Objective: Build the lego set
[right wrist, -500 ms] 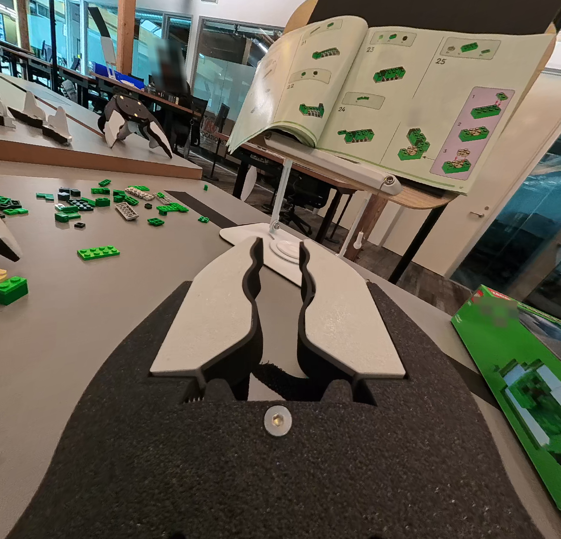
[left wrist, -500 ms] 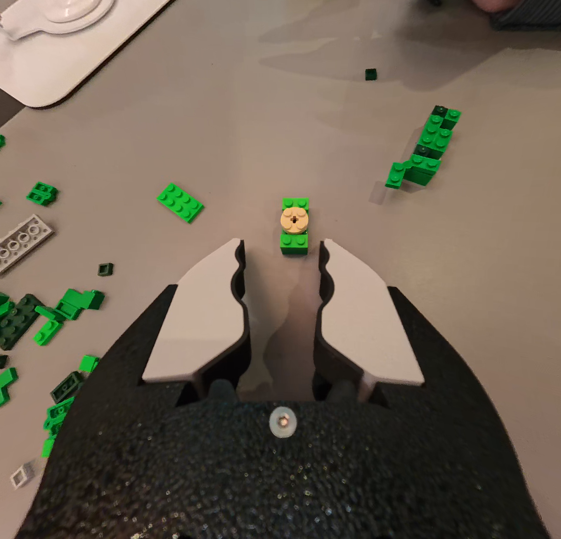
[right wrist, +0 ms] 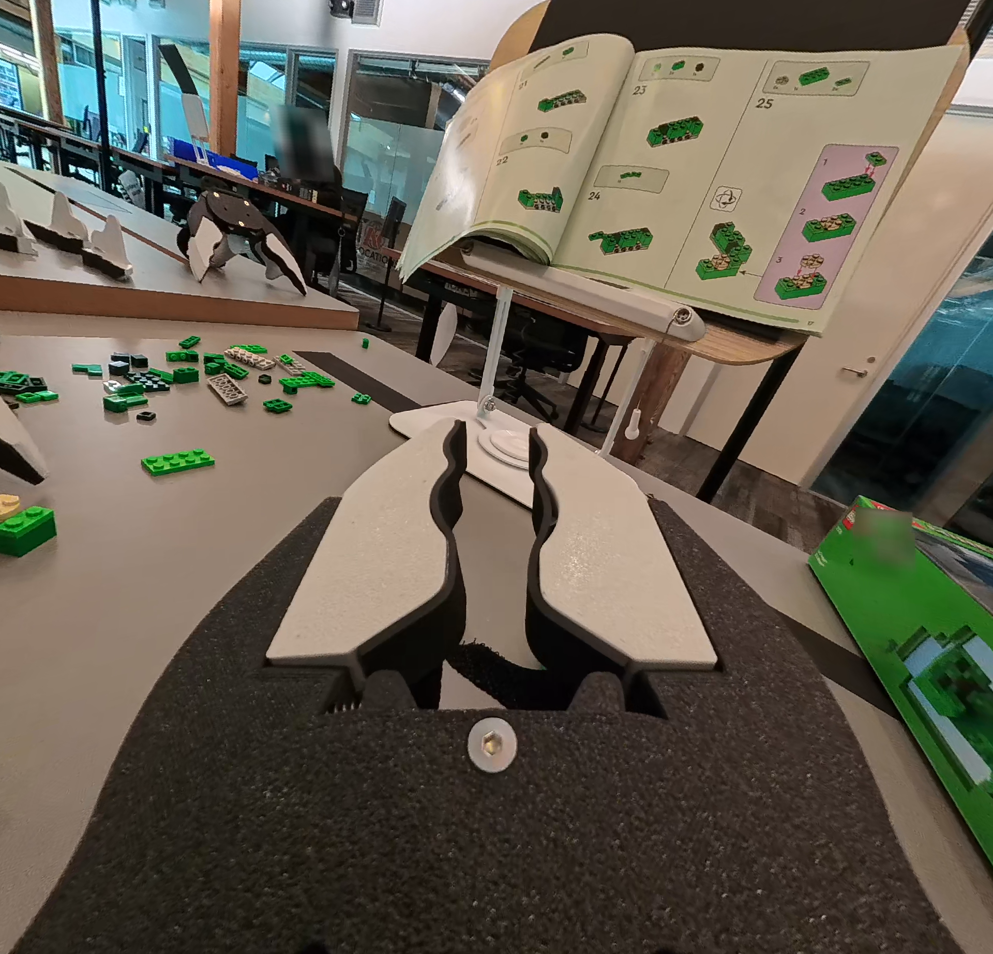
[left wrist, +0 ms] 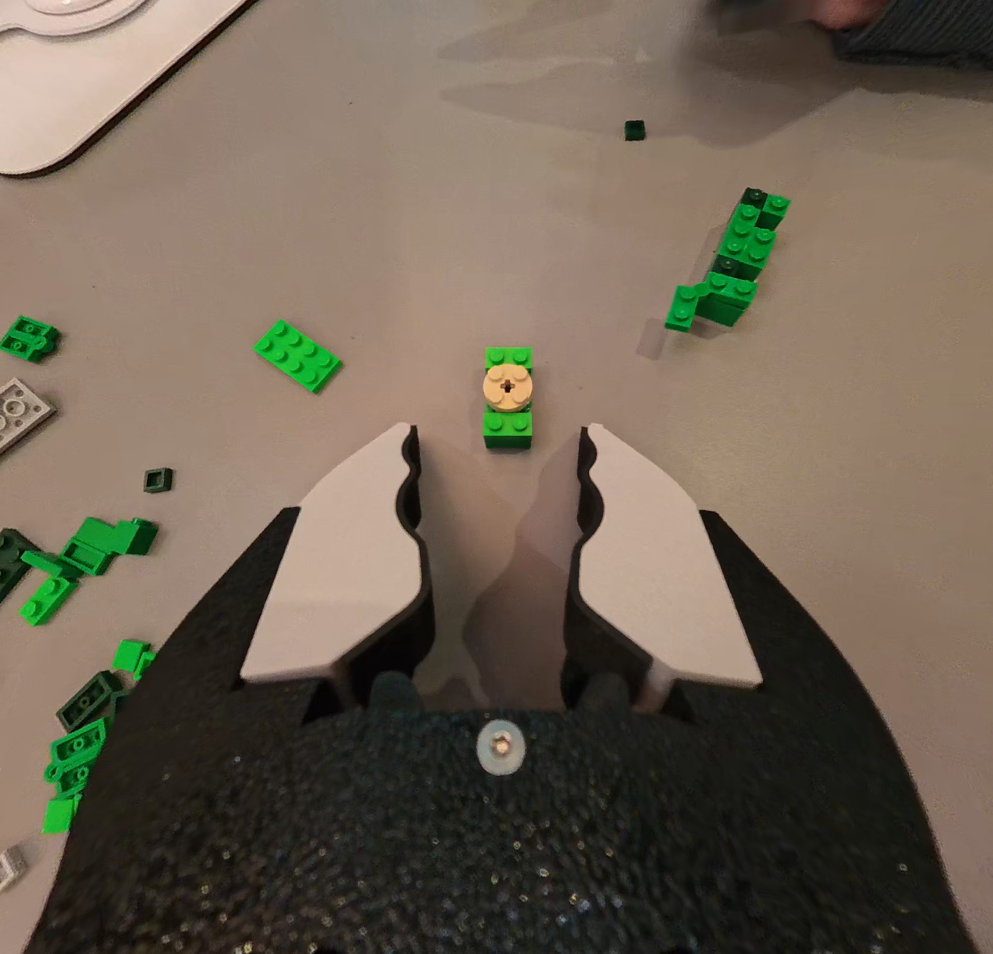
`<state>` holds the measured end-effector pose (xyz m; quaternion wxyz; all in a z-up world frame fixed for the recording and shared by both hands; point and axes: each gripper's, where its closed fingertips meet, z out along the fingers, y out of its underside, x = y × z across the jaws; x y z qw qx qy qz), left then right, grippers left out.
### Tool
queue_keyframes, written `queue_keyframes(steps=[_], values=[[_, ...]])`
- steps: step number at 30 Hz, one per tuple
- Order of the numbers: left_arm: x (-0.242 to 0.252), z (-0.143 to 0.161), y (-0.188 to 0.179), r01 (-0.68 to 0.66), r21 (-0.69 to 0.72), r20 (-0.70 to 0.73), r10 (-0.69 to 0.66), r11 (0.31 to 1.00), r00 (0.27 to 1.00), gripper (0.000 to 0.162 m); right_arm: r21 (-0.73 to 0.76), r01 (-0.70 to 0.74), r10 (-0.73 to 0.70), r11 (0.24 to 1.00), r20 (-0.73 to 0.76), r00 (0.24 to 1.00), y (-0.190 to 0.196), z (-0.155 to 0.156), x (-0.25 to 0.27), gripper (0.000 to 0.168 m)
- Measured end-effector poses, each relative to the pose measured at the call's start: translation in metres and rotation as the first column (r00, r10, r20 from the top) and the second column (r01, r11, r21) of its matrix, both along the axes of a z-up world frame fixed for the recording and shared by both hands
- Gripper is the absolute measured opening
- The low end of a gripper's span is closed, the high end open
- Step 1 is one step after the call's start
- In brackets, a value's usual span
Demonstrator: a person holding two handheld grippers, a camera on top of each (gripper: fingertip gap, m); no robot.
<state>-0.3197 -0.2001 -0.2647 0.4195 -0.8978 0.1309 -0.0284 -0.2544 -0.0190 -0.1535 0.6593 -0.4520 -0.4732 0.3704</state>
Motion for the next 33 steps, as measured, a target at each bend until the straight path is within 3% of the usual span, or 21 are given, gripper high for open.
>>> queue_keyframes(steps=[33], values=[[0.0022, 0.0001, -0.0016, 0.002, 0.003, -0.005, -0.002, 1.0, 1.0, 0.051, -0.007, -0.025, 0.025, 1.0, 0.008, 1.0, -0.0031, -0.0018, -0.0013, 0.02]])
